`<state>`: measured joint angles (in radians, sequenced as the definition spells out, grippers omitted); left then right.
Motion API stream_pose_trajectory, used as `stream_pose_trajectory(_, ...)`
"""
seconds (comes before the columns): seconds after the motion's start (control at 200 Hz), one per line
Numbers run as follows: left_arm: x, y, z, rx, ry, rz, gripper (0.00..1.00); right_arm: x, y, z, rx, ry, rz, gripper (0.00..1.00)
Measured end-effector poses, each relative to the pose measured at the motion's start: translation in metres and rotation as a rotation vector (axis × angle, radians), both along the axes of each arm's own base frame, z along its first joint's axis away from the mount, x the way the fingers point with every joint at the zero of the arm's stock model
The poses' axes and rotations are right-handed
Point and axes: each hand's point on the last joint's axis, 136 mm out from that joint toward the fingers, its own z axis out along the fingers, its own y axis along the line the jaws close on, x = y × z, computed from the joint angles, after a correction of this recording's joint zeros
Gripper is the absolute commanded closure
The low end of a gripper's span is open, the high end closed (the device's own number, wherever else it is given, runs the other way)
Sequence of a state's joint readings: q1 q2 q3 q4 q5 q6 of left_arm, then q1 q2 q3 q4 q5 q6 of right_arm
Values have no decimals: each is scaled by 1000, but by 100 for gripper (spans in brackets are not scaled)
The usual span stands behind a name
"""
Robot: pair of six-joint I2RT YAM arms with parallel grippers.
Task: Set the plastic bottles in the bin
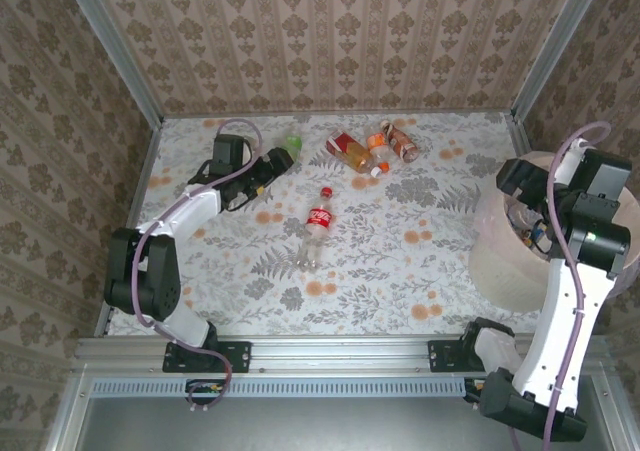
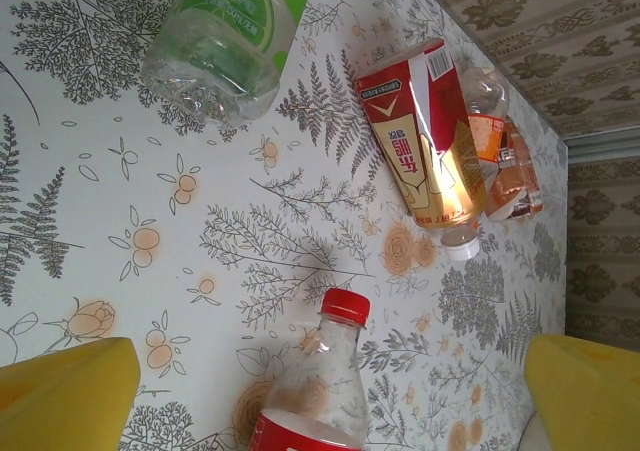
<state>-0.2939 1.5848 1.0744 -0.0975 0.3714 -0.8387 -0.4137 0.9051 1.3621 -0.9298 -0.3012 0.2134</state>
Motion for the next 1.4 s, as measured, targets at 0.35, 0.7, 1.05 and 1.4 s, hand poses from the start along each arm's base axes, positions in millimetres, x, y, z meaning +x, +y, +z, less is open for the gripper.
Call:
stream_pose_trajectory(0.35, 0, 0, 0, 0, 0, 0, 0, 35, 90, 18, 45, -125, 358, 0)
stream_pose_trajectory(0.7, 0, 0, -1, 1, 1, 1, 0, 92, 174, -25, 4, 3, 573, 0)
stream_pose_trajectory(1.05, -6, 3, -4, 7, 7, 6, 0, 174, 199, -111, -111, 213, 563, 0)
stream_pose_trajectory(1.4, -12, 9, 3, 16, -16, 25, 0, 249, 176, -180, -229, 366, 424, 3)
